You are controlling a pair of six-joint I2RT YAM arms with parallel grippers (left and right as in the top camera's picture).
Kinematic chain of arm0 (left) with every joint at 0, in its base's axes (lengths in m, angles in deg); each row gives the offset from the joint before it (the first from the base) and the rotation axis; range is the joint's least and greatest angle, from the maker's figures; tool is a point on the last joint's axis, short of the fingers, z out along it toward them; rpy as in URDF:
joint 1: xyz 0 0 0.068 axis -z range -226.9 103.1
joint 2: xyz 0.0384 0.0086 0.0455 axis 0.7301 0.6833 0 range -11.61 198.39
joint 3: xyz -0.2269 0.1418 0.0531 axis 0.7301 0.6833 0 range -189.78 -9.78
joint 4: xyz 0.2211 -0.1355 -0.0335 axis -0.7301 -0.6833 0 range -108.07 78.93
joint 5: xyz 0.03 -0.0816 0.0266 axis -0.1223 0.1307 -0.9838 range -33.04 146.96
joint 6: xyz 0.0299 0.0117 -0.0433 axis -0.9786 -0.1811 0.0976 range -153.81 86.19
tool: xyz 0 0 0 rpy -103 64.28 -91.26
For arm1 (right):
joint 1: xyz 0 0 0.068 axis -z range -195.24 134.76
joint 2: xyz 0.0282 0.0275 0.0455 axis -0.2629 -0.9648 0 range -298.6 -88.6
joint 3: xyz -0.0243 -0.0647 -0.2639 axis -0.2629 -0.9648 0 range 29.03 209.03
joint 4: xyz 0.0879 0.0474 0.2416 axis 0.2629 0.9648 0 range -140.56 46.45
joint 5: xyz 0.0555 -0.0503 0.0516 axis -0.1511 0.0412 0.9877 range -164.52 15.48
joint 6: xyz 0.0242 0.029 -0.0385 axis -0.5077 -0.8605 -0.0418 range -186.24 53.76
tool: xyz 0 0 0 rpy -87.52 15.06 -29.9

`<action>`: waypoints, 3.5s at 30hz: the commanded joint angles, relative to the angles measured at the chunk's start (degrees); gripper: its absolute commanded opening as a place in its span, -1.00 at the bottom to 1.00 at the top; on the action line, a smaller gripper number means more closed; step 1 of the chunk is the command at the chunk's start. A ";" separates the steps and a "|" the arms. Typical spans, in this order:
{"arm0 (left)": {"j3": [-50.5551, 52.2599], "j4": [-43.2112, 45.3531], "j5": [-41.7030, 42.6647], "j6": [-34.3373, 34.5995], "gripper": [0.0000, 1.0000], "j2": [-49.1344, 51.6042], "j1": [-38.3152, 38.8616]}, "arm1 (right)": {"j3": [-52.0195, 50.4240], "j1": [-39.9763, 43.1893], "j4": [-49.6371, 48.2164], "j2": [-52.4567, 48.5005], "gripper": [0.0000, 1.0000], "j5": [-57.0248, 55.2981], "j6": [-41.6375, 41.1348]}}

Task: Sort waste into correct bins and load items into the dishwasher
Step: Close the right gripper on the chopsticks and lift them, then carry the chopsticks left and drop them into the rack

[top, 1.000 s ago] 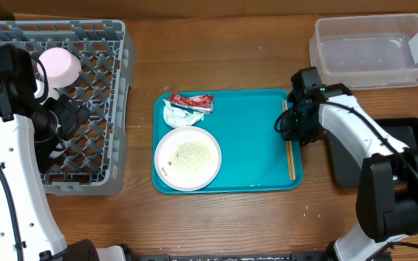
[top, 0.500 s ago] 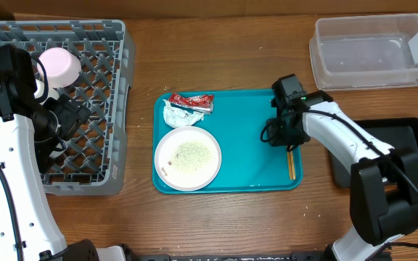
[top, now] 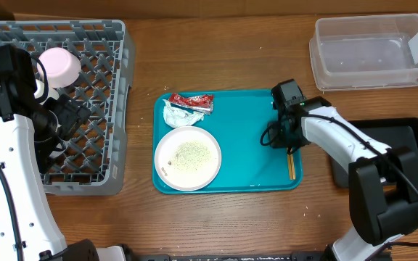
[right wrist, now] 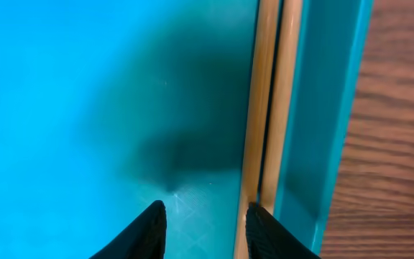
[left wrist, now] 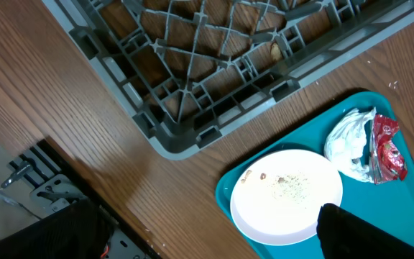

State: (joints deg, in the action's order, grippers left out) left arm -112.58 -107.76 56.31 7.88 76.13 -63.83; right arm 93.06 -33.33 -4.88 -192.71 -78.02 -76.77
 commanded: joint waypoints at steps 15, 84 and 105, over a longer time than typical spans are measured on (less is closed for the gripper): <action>-1.07 -0.11 0.07 0.74 1.00 -0.11 -0.20 | -5.38 -0.28 -4.20 0.04 -0.23 0.79 -1.07; -1.07 -0.11 0.07 0.74 1.00 -0.11 -0.20 | 28.28 -36.39 -56.46 -20.44 -0.92 23.56 -55.39; -1.07 -0.11 0.07 0.74 1.00 -0.11 -0.20 | 28.28 -39.50 -58.69 -23.93 -0.83 20.17 -53.55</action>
State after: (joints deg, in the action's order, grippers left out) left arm -112.58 -107.76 56.31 7.86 76.13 -63.83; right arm 120.49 -72.50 -62.89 -214.94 -56.95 -130.84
